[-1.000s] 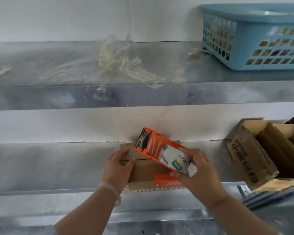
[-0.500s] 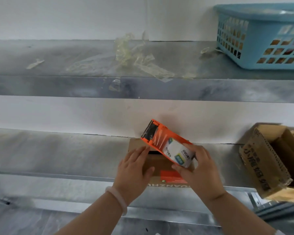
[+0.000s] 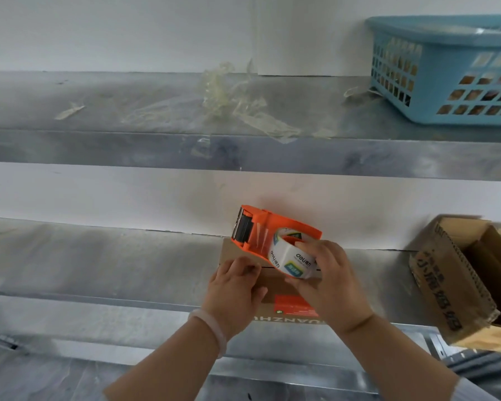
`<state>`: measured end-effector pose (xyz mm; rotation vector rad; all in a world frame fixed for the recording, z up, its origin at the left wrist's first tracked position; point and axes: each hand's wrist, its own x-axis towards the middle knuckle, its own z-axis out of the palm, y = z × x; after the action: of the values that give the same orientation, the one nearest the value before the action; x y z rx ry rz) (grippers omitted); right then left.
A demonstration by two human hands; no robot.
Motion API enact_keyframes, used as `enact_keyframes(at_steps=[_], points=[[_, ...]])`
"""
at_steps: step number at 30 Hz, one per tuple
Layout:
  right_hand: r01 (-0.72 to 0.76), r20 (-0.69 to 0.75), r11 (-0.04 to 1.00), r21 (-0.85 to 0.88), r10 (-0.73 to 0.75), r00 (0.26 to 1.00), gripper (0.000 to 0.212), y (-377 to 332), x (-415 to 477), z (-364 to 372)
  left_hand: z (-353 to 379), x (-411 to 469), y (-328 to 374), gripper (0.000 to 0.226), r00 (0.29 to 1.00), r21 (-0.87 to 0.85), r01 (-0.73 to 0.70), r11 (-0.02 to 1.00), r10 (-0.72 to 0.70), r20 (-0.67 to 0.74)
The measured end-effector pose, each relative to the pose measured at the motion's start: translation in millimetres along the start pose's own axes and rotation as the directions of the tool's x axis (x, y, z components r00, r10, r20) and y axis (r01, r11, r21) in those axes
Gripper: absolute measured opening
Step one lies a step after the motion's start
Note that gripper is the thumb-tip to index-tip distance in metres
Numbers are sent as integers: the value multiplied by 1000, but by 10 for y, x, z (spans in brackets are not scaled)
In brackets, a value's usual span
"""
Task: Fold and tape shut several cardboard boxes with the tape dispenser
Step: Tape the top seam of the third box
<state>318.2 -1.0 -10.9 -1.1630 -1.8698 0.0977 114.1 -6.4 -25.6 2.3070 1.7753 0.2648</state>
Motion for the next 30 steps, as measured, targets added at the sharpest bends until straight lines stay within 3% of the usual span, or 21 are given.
enact_keyframes(at_steps=[2, 4, 6, 8, 11, 16, 19, 21, 23, 25, 27, 30], points=[[41, -14, 999, -27, -42, 999, 75, -3, -9, 47, -147, 52, 90, 44, 989, -271, 116, 956, -86, 120], [75, -26, 996, -45, -76, 997, 75, 2, -23, 79, -276, 79, 191, 53, 969, -649, 241, 721, -146, 198], [102, -56, 993, -61, -105, 993, 72, -14, -31, 105, -316, 79, 252, 83, 955, -823, 279, 495, -229, 187], [136, -92, 987, -88, -144, 985, 63, -66, -13, 127, -374, 61, 312, 96, 947, -855, 291, 429, -257, 193], [208, -112, 969, -134, -224, 968, 41, -151, 9, 150, -459, 68, 407, 71, 956, -903, 262, 340, -222, 193], [255, -40, 960, -113, -260, 965, 46, -114, -29, 101, -510, 68, 411, 63, 952, -935, 251, 252, -239, 191], [160, -58, 987, 21, -159, 986, 43, -172, -13, -74, -553, 48, 364, 41, 953, -946, 248, 209, -227, 200], [-50, -142, 989, 136, 69, 987, 36, -255, 37, -198, -585, 24, 320, 28, 956, -949, 259, 182, -192, 224], [-346, -124, 851, 394, 423, 898, 30, -311, 156, -293, -596, 5, 286, 26, 967, -953, 238, 186, -141, 214], [-584, 115, 555, 592, 660, 743, 27, -287, 308, -368, -602, -10, 292, 35, 978, -961, 205, 187, -88, 191], [-734, 407, 296, 610, 679, 612, 28, -274, 424, -440, -596, -15, 320, 49, 984, -967, 178, 181, -30, 175], [-802, 688, -26, 597, 530, 495, 48, -324, 418, -491, -579, -3, 360, 43, 986, -972, 161, 169, 16, 166]])
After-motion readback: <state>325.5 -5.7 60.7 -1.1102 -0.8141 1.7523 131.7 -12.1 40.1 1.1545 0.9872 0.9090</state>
